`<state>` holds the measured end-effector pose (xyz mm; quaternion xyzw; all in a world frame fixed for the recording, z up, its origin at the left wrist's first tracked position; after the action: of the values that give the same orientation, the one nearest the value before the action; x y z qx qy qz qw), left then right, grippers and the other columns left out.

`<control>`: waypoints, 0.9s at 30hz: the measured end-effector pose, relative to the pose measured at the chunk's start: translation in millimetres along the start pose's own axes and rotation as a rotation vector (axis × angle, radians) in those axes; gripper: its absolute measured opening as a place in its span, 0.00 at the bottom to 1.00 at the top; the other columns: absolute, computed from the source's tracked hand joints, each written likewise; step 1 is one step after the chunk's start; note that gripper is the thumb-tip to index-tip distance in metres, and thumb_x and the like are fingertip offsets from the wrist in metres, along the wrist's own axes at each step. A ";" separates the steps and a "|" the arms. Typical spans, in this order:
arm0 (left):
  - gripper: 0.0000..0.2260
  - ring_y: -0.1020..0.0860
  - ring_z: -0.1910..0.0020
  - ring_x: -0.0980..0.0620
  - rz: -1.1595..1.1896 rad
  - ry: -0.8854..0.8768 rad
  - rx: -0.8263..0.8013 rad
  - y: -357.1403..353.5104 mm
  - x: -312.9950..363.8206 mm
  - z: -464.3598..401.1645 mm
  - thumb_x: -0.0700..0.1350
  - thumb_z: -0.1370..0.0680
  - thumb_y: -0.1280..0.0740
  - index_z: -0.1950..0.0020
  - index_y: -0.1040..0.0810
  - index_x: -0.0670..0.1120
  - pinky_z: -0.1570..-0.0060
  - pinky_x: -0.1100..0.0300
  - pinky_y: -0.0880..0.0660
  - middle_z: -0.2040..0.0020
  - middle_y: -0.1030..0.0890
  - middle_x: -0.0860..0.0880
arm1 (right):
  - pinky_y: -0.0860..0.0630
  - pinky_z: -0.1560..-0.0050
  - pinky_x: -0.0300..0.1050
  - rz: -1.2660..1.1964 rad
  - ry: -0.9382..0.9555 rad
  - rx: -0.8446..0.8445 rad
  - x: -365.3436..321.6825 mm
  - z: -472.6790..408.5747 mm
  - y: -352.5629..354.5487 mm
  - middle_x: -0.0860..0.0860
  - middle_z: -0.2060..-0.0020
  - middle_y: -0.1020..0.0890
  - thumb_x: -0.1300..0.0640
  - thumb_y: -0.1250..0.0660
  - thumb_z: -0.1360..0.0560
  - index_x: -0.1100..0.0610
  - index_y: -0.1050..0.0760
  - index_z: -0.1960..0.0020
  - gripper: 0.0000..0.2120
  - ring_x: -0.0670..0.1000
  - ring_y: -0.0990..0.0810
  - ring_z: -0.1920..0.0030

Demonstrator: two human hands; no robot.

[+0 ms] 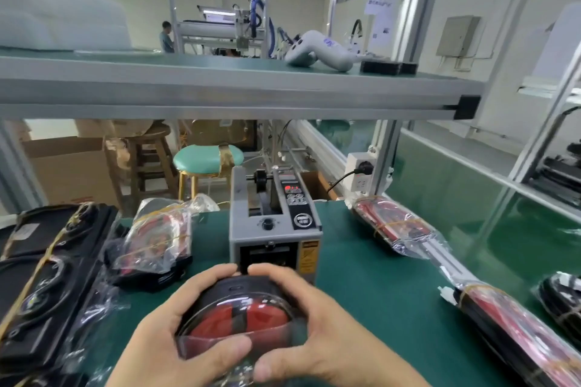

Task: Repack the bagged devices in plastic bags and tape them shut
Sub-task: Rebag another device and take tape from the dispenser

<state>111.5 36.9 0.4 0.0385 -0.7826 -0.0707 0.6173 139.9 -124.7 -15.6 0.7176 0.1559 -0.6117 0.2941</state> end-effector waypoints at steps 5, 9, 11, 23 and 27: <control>0.31 0.16 0.55 0.54 -0.040 0.005 -0.037 5.1 -5.3 10.5 0.49 0.45 0.21 0.43 0.21 0.57 0.56 0.68 0.23 0.51 0.16 0.55 | 0.28 0.36 0.42 0.071 0.064 -0.005 5.0 3.0 -0.8 0.42 0.35 0.24 0.43 0.22 0.34 0.36 0.33 0.32 0.35 0.45 0.24 0.35; 0.27 0.16 0.55 0.53 -0.042 -0.026 0.007 11.7 -0.6 18.9 0.48 0.44 0.21 0.46 0.21 0.61 0.57 0.65 0.22 0.51 0.16 0.54 | 0.27 0.41 0.36 0.052 0.105 0.009 -1.2 -0.3 -7.9 0.46 0.38 0.22 0.49 0.23 0.32 0.39 0.30 0.33 0.30 0.48 0.22 0.38; 0.27 0.16 0.56 0.51 -0.035 -0.032 0.041 16.4 2.2 22.6 0.49 0.45 0.21 0.47 0.20 0.61 0.59 0.62 0.21 0.52 0.16 0.53 | 0.27 0.41 0.37 0.048 0.111 0.004 -3.3 -2.1 -10.9 0.47 0.38 0.21 0.53 0.22 0.32 0.41 0.29 0.34 0.30 0.49 0.21 0.39; 0.27 0.16 0.57 0.52 -0.074 -0.065 0.141 44.1 2.3 50.0 0.48 0.45 0.21 0.47 0.20 0.61 0.57 0.64 0.21 0.53 0.16 0.51 | 0.29 0.38 0.39 -0.050 0.079 -0.194 -4.9 -17.7 -40.2 0.48 0.36 0.23 0.51 0.22 0.32 0.43 0.29 0.33 0.31 0.50 0.24 0.35; 0.27 0.16 0.56 0.53 -0.102 -0.075 0.180 60.7 6.1 62.8 0.48 0.45 0.21 0.47 0.19 0.61 0.55 0.63 0.20 0.52 0.15 0.52 | 0.28 0.36 0.42 -0.153 0.004 -0.261 -10.4 -28.5 -41.5 0.50 0.37 0.22 0.40 0.27 0.31 0.45 0.26 0.34 0.27 0.50 0.24 0.35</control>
<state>50.7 99.9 1.6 0.1311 -0.8052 -0.0329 0.5774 136.0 -73.5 -12.8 0.6607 0.2888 -0.6054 0.3369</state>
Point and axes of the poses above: each hand's wrist, its own z-axis away from the middle knuckle, its own y-axis out of the back of the hand, x = y × z, the point moved 5 cm from there along -z, towards the middle knuckle
